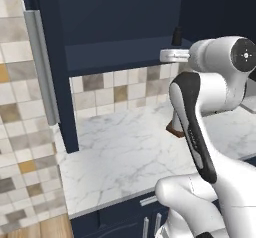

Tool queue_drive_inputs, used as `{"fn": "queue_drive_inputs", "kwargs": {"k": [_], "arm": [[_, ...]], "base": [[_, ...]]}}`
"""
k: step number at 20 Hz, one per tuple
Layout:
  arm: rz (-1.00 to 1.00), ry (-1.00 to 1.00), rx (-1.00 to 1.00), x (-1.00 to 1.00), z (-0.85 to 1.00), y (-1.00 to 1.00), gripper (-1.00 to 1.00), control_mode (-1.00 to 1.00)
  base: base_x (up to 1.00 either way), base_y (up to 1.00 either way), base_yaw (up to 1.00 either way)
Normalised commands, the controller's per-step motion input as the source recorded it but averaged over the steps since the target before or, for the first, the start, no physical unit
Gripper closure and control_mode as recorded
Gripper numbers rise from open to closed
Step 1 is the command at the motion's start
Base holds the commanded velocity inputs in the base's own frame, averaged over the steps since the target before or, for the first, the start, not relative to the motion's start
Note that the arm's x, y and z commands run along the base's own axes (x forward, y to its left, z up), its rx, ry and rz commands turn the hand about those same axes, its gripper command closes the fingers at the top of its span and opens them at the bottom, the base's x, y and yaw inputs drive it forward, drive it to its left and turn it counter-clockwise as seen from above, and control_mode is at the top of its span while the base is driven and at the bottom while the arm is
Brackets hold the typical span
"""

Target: Collect the turmeric, mayonnaise, and shaker from the cabinet and place them next to the stove.

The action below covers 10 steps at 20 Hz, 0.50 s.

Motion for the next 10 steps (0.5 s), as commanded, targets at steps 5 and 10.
{"fn": "queue_drive_inputs", "kwargs": {"k": [5, 10], "arm": [[-0.20, -0.16, -0.09, 0.36, 0.33, -0.47, -1.00, -1.00], [-0.16, -0.06, -0.03, 0.40, 0.11, -0.30, -1.00, -1.00]], "base": [[0.00, 0.00, 0.00], [0.00, 0.00, 0.00]]}}
